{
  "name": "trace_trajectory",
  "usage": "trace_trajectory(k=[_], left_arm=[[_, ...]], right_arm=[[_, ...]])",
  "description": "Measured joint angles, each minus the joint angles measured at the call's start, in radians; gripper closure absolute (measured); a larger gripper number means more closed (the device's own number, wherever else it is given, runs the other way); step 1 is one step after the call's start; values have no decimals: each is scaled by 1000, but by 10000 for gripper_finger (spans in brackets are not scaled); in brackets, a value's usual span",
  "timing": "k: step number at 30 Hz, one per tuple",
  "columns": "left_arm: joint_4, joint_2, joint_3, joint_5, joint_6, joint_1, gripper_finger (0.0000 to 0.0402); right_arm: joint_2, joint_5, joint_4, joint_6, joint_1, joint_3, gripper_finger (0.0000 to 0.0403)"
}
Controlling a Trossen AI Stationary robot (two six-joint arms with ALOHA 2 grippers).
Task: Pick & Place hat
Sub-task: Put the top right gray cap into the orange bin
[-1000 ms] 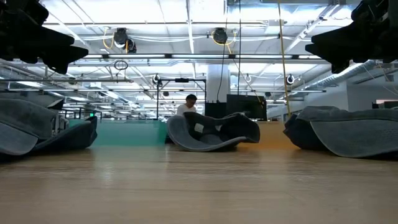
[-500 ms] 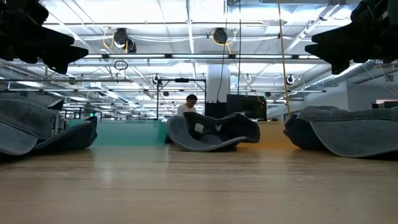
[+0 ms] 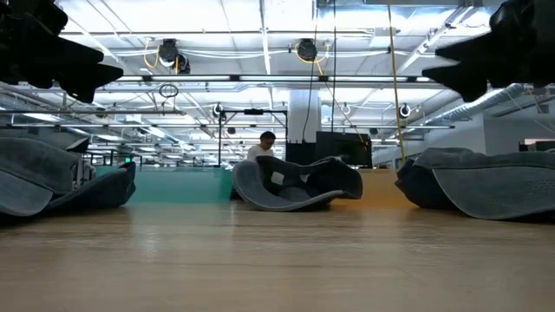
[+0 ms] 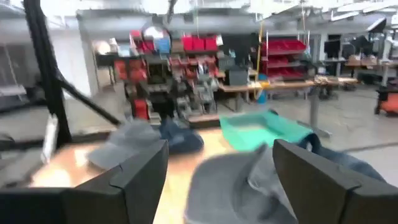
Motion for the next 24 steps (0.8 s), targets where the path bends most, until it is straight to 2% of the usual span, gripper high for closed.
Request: trace_trajectory(k=[8,14,20,24], left_arm=[[1,0,0,0,0,0,172],[2,0,0,0,0,0,172],[3,0,0,0,0,0,172],[3,0,0,0,0,0,172]], right_arm=[[75,109,-244,-17,0,192,104],[186,111,-443,31,0,384,89],[305,116,-568,31,0,566,85],[382,167,-648,31,0,678,85]])
